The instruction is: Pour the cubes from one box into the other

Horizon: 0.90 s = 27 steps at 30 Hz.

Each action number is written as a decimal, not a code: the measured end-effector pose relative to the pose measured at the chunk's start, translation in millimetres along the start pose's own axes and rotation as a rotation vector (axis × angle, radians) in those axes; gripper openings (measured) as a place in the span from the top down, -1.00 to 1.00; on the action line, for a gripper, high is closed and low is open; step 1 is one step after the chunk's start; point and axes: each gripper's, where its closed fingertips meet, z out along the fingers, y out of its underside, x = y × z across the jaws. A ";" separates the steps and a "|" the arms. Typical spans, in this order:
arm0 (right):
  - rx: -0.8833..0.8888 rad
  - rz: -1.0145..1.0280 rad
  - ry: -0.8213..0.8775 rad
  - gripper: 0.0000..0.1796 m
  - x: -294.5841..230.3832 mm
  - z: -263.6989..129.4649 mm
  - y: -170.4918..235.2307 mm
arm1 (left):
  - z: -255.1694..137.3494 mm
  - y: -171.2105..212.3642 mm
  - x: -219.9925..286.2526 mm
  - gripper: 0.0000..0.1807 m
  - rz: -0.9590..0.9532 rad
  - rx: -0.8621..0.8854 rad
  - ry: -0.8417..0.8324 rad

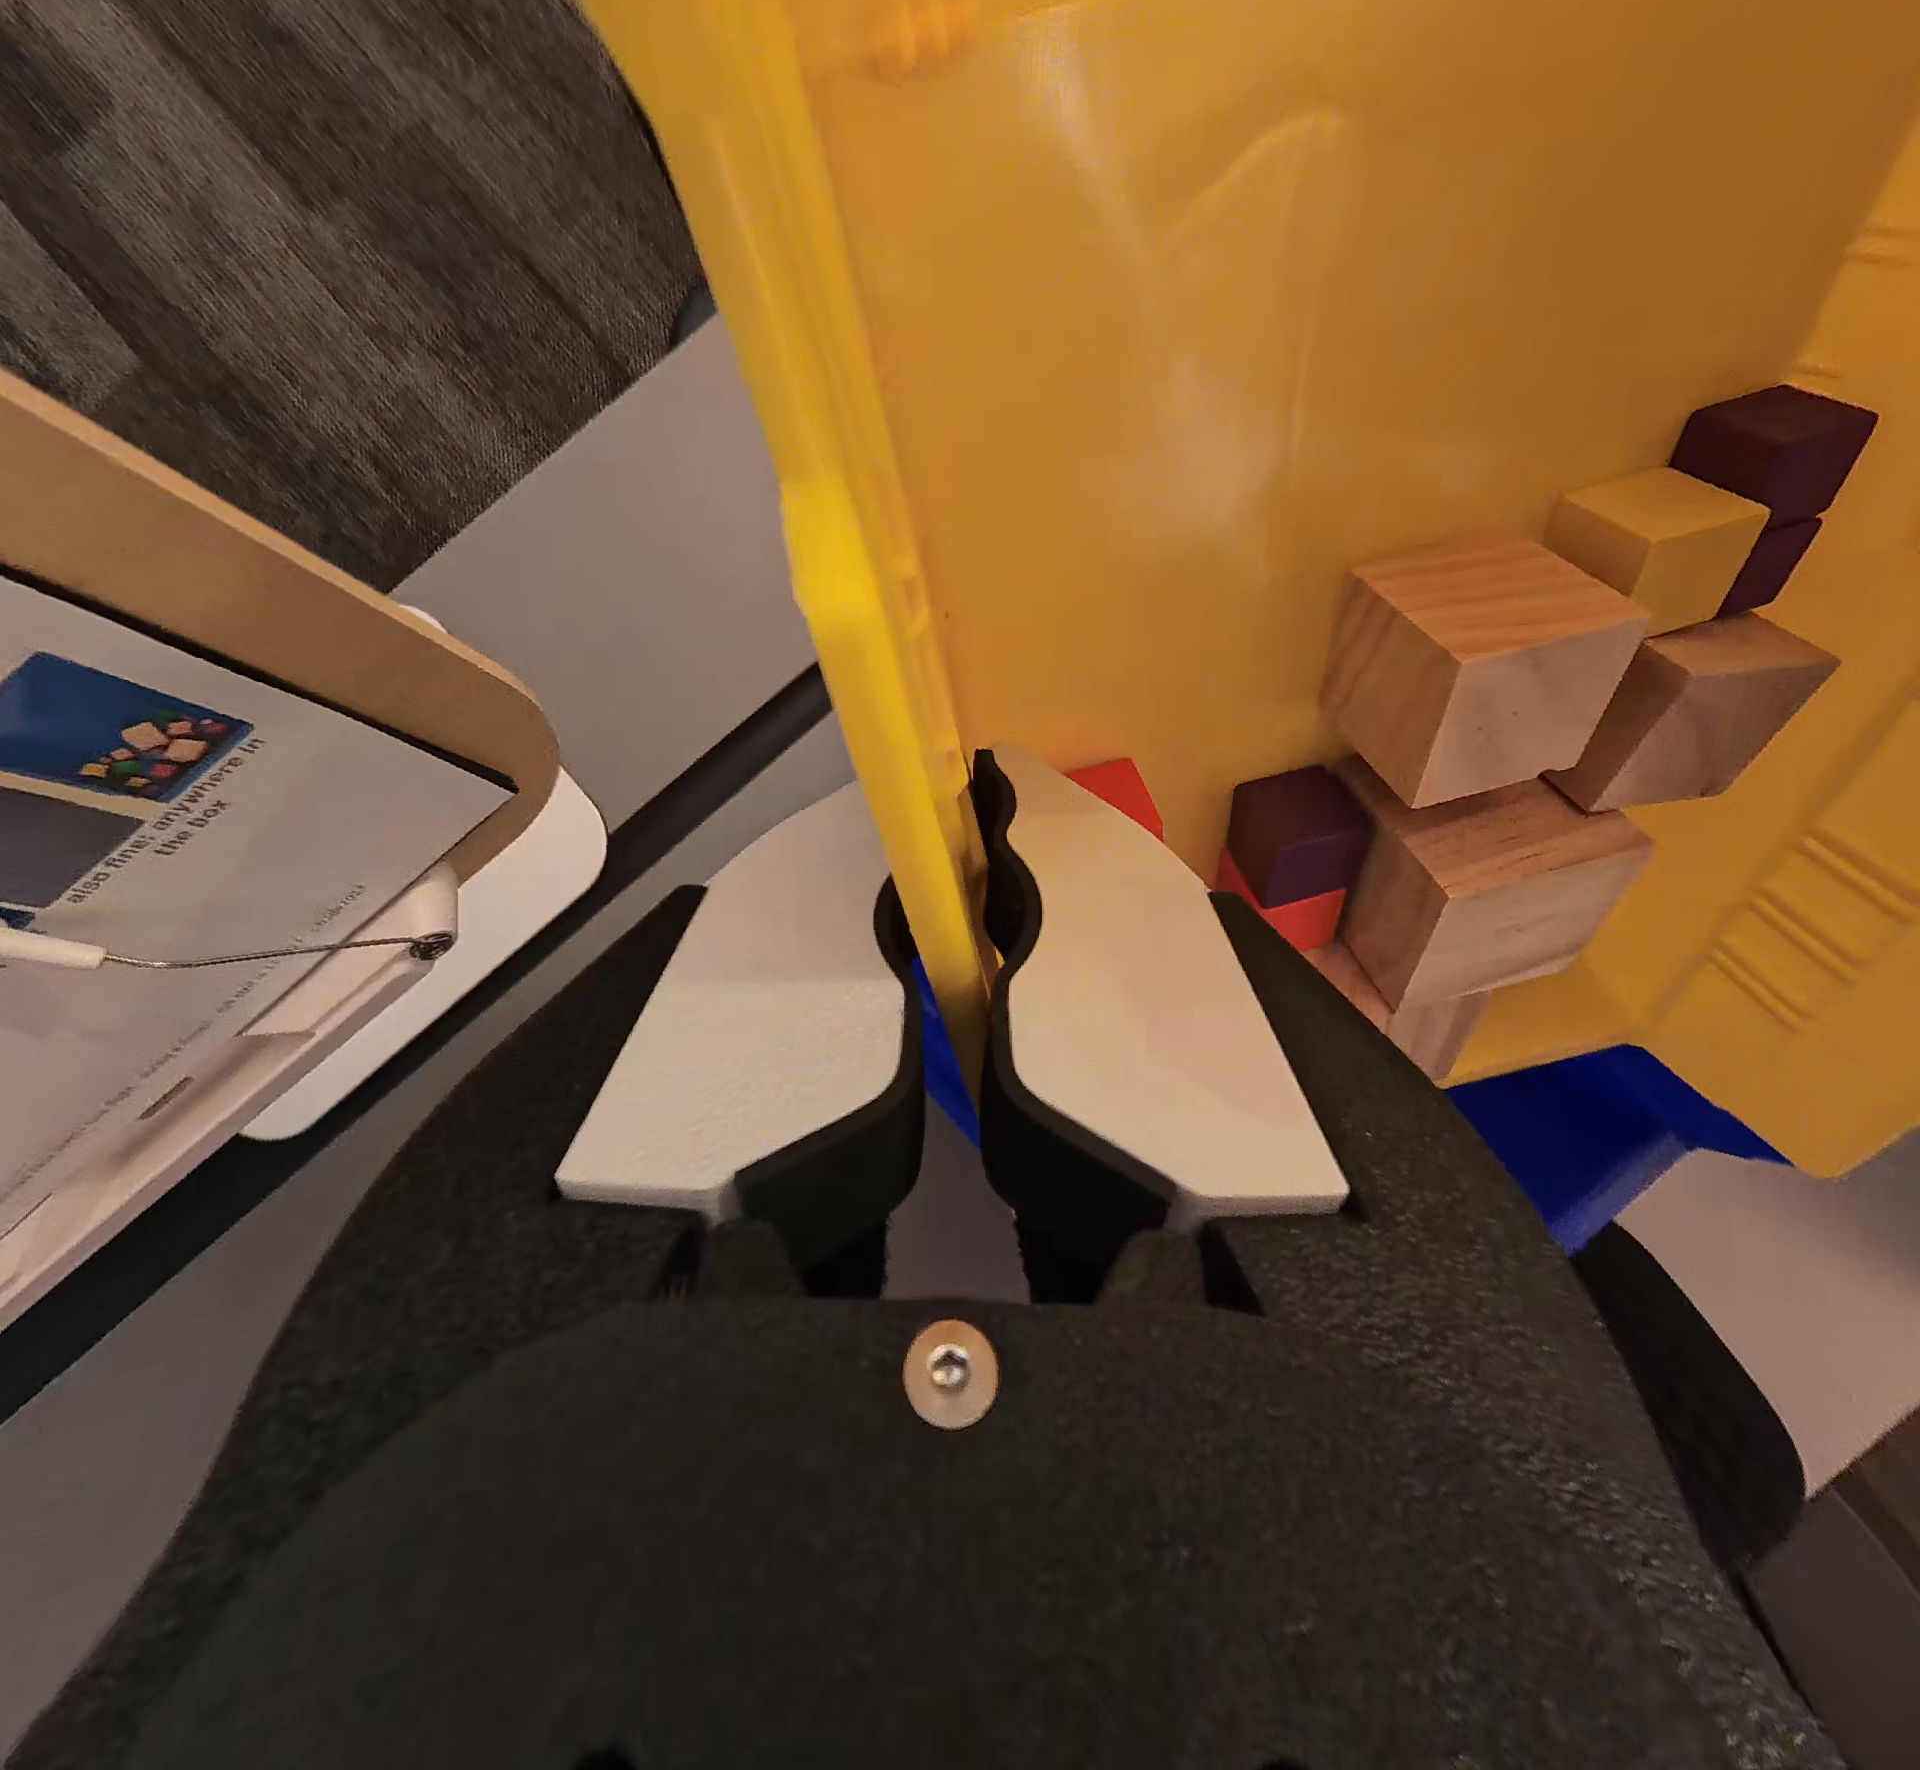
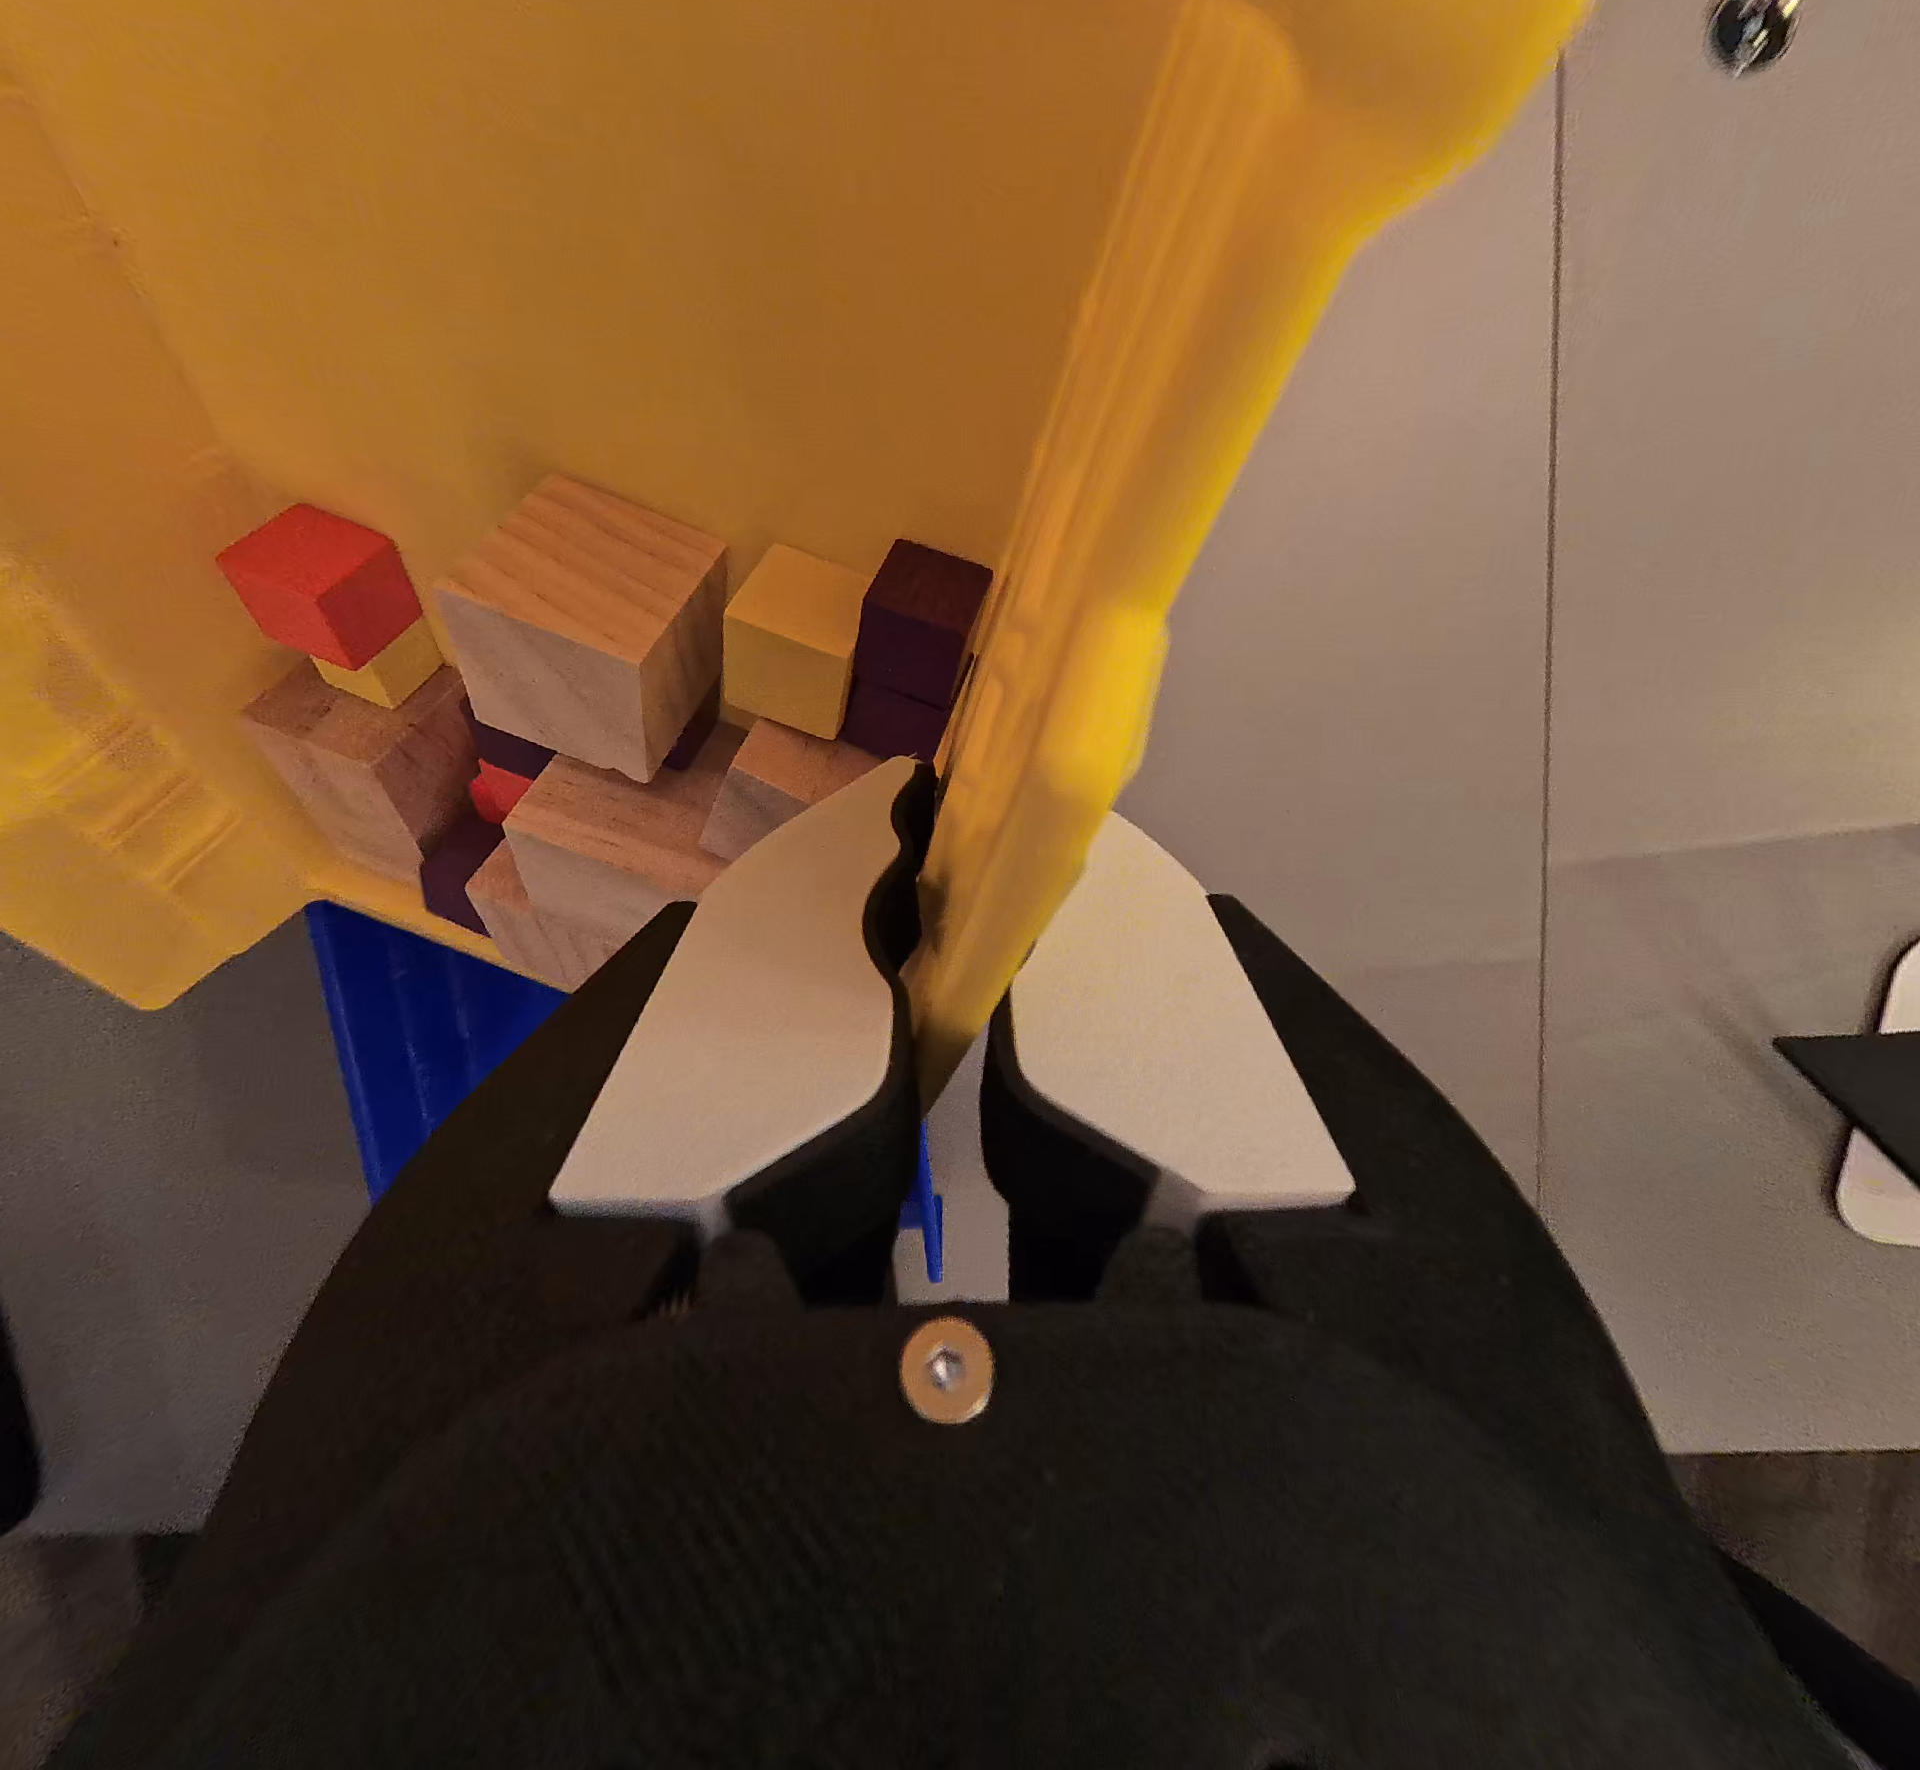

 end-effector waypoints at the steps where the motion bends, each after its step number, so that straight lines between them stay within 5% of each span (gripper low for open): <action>1: 0.020 -0.012 0.014 0.92 -2.0 -2.0 -2.4 | -2.0 -0.5 -2.1 0.94 -0.005 0.020 0.002; 27: 0.528 -0.093 0.149 0.93 -34.7 -45.6 -20.8 | -59.4 -6.7 -19.7 0.93 0.029 0.540 -0.053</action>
